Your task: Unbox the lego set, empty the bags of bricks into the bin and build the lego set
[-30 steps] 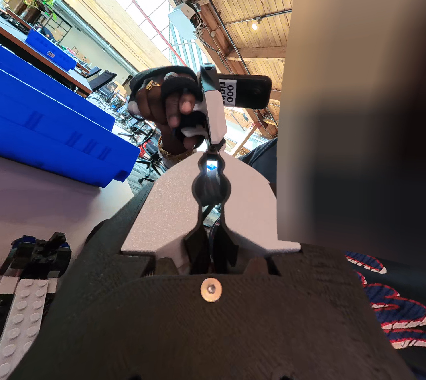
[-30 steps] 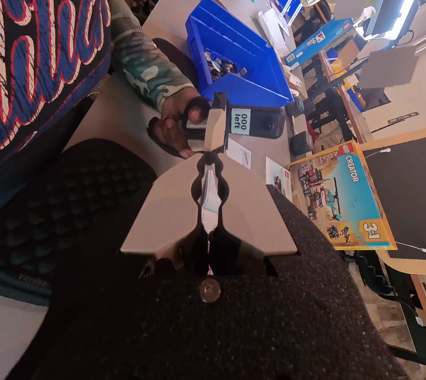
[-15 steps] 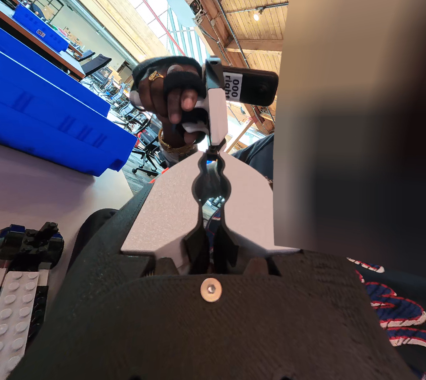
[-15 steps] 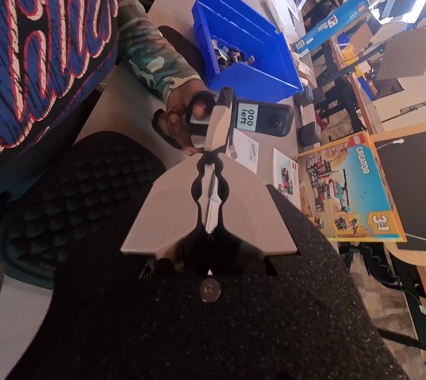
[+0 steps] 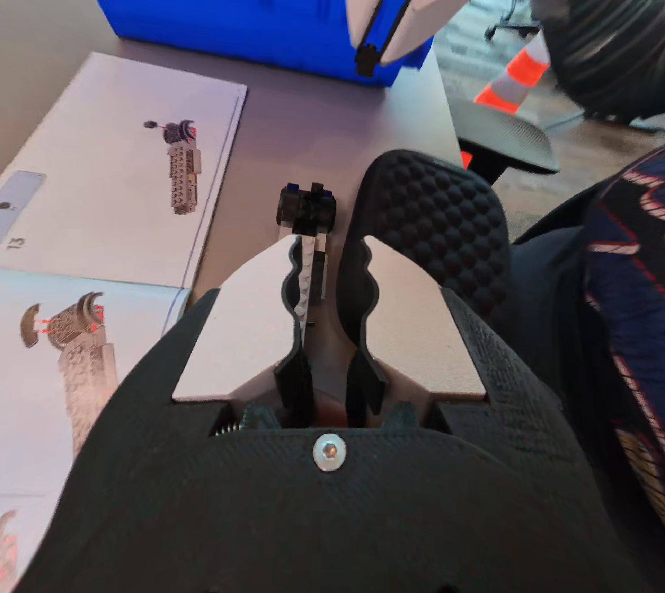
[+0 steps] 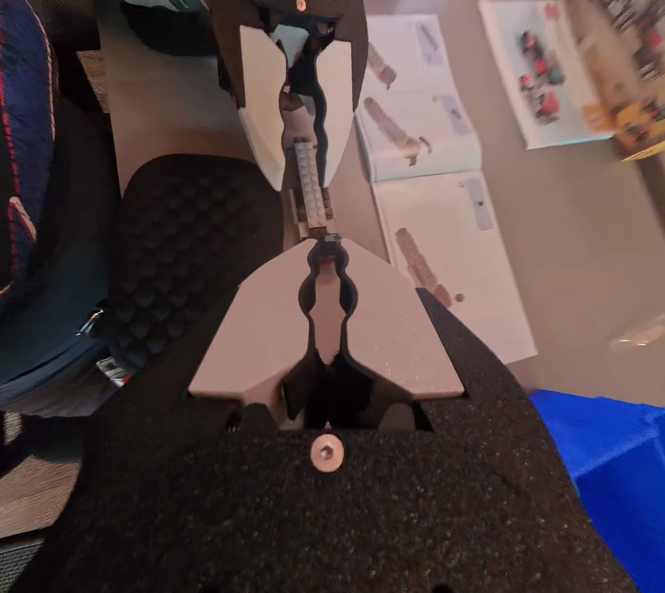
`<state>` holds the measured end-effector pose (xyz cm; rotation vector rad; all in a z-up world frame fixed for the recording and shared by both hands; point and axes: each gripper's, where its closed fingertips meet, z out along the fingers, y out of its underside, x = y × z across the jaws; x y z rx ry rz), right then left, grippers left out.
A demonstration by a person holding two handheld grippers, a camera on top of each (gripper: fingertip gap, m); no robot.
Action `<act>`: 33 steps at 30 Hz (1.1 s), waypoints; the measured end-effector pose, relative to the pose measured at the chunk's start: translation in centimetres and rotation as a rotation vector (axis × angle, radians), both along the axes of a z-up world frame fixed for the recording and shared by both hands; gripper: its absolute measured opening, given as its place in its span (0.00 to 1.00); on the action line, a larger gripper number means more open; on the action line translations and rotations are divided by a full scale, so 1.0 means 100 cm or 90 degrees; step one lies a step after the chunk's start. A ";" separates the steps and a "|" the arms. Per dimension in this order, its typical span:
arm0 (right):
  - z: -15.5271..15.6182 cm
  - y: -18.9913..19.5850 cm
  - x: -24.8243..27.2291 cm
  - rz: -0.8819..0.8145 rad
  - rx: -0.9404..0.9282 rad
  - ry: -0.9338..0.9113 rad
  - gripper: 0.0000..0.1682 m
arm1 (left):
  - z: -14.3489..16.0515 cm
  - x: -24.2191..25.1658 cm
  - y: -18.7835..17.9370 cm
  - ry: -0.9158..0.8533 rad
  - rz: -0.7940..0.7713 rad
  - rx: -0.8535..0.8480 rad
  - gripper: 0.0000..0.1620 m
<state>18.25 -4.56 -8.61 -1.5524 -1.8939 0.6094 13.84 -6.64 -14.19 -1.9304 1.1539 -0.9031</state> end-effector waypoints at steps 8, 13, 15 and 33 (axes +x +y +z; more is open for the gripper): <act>-0.032 0.003 -0.004 -0.001 -0.069 -0.112 0.05 | -0.013 0.010 0.006 0.011 0.020 0.034 0.18; -0.048 0.008 -0.006 0.021 -0.058 -0.185 0.05 | -0.017 0.016 0.005 0.031 0.009 0.054 0.18; -0.054 0.012 -0.005 0.024 -0.051 -0.209 0.05 | -0.018 0.018 0.006 0.041 0.013 0.054 0.18; -0.074 0.016 -0.010 0.062 -0.078 -0.267 0.05 | -0.029 0.035 0.018 0.071 0.048 0.044 0.23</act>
